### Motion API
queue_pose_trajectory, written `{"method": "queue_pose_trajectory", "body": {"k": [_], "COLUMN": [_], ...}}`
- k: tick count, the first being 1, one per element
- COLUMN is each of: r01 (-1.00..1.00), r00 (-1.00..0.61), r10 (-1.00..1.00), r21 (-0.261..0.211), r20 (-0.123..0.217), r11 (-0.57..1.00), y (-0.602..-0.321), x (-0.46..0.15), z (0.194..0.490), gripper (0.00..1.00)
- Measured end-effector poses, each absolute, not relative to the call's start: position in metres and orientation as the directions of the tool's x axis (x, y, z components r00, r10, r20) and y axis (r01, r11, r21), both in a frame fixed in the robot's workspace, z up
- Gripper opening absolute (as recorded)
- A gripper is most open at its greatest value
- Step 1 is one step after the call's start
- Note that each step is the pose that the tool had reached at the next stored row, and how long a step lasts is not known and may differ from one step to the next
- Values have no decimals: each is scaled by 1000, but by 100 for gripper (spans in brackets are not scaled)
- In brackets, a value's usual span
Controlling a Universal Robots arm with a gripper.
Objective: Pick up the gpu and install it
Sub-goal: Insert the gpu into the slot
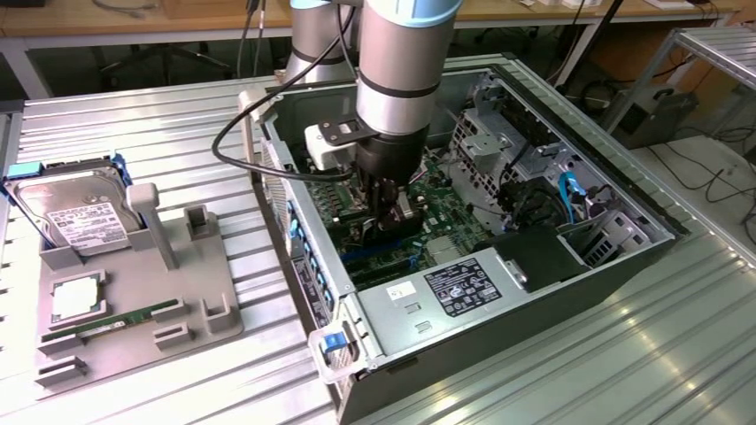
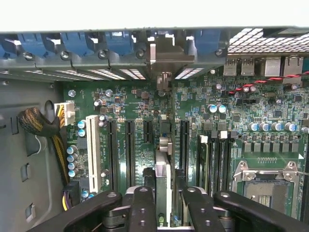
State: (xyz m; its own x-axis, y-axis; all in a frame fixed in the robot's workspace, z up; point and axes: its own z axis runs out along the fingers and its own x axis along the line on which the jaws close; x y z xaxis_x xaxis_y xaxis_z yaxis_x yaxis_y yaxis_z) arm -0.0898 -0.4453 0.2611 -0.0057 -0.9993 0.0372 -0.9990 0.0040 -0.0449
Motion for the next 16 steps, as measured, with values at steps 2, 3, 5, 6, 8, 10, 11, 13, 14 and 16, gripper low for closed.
{"method": "queue_pose_trajectory", "body": {"k": [2,3,5,6,8,10,11,13,14,16], "r01": [-999,-999,-999,-999,-999,-999,-999,-999,-999,-999], "r00": [-6,-6,-6,-6,-6,-6,-6,-6,-6,-6], "r10": [-999,-999,-999,-999,-999,-999,-999,-999,-999,-999], "r21": [-45,-45,-45,-45,-45,-45,-45,-45,-45,-45], "r20": [37,36,37,37,37,37,37,37,37,37], "r11": [4,4,4,4,4,4,4,4,4,5], "y": [-445,-445,-445,-445,-445,-445,-445,-444,-444,-444], "x": [-90,-90,-90,-90,-90,-90,-90,-90,-90,-90], "z": [263,263,263,263,263,263,263,263,262,262], "gripper": [26,26,26,26,26,26,26,26,26,26]}}
